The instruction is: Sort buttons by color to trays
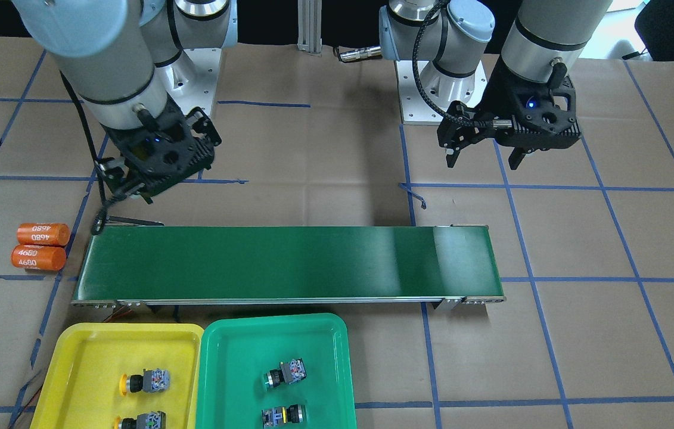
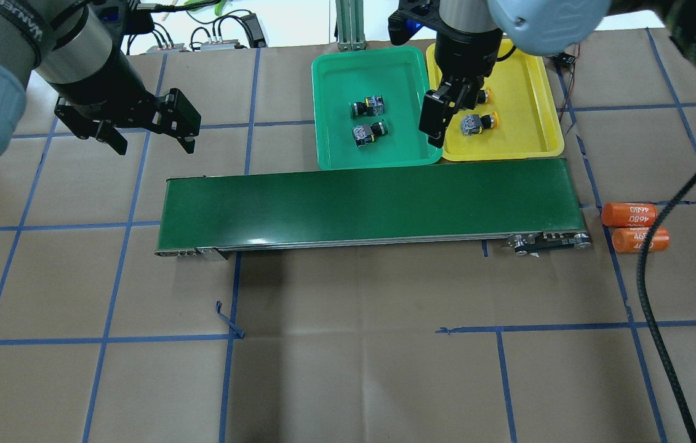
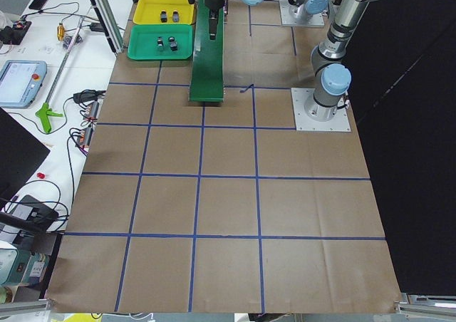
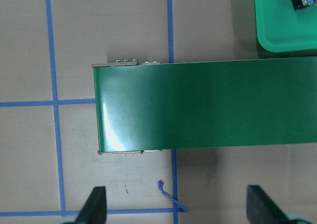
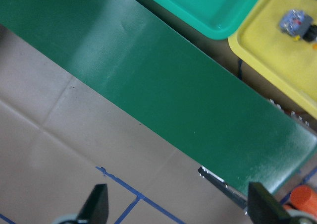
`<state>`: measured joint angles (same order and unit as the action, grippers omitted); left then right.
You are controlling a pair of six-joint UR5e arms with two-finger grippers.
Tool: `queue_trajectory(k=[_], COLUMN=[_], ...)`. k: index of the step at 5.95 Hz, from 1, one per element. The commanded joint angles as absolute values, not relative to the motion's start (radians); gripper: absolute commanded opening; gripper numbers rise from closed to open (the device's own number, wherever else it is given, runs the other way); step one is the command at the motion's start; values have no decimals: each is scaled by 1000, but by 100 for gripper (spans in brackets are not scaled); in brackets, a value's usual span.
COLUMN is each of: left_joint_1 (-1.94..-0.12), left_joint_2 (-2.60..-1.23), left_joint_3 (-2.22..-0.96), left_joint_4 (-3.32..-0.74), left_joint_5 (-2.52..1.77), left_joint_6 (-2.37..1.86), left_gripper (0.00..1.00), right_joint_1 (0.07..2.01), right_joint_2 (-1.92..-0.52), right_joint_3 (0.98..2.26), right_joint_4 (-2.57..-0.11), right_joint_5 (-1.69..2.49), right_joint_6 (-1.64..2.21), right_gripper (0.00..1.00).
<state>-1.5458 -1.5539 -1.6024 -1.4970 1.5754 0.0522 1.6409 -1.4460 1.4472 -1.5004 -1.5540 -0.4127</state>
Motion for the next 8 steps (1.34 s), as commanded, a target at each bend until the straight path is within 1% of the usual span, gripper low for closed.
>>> queue_trajectory(k=[1, 2, 3, 4, 8], left_joint_1=[-1543, -1543, -1543, -1543, -1543], left_joint_2=[-1552, -1552, -1552, -1552, -1552], left_joint_3=[-1603, -1603, -1603, -1603, -1603], left_joint_4=[-1497, -1497, -1497, -1497, -1496], left_joint_5=[1575, 1575, 1575, 1574, 1575], left_joint_6=[54, 54, 54, 54, 54], left_gripper=[99, 99, 99, 99, 99], right_joint_1=[1565, 1569, 1569, 1572, 1598], right_joint_2=[-1520, -1576, -1597, -1594, -1549], right_joint_3=[1480, 1489, 1485, 1483, 1457], right_joint_4=[-1497, -1491, -1429, -1307, -1382], right_joint_5=[-1555, -1555, -1554, -1555, -1548], right_joint_6=[-207, -104, 45, 133, 94], right_gripper=[100, 100, 100, 100, 100])
